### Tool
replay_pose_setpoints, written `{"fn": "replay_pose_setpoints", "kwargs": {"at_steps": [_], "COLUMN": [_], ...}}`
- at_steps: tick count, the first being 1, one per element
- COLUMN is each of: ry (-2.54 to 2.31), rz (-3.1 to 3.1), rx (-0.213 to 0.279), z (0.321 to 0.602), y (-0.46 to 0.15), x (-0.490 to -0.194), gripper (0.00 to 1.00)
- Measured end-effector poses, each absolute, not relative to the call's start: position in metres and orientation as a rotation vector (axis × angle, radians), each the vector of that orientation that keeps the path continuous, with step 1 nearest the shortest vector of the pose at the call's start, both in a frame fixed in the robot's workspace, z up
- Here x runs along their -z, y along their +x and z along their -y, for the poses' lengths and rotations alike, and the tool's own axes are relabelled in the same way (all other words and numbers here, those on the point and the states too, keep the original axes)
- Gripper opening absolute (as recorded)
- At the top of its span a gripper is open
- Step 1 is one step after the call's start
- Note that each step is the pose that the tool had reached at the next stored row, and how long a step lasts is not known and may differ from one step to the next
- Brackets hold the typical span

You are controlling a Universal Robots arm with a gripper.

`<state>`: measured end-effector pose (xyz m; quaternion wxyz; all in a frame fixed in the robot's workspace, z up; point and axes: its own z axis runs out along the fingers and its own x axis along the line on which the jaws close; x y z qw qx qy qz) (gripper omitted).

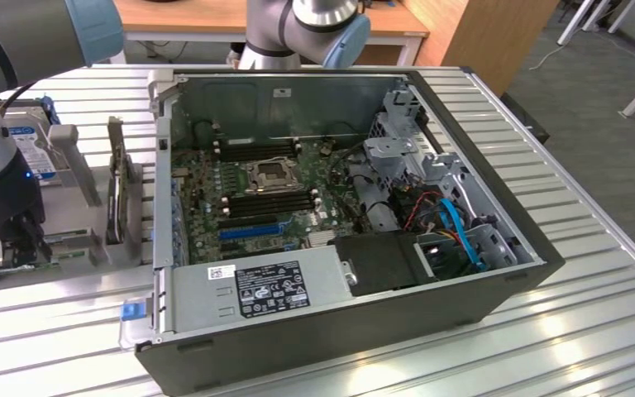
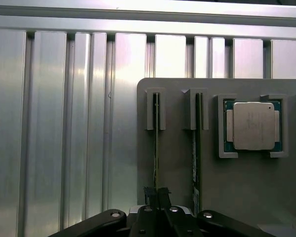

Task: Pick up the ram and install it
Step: 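Pick up the ram and move it above insertion slot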

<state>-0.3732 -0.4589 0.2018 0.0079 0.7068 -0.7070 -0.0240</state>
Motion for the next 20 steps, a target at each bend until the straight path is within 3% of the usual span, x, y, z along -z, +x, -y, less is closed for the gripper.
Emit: {"fn": "replay_pose_setpoints", "kwargs": {"at_steps": [20], "ry": [2.211], "rz": [2.211], "rx": [0.077], "z": [0.4598], "y": [-0.3732], "x": [-0.2018], "gripper": [0.11]}}
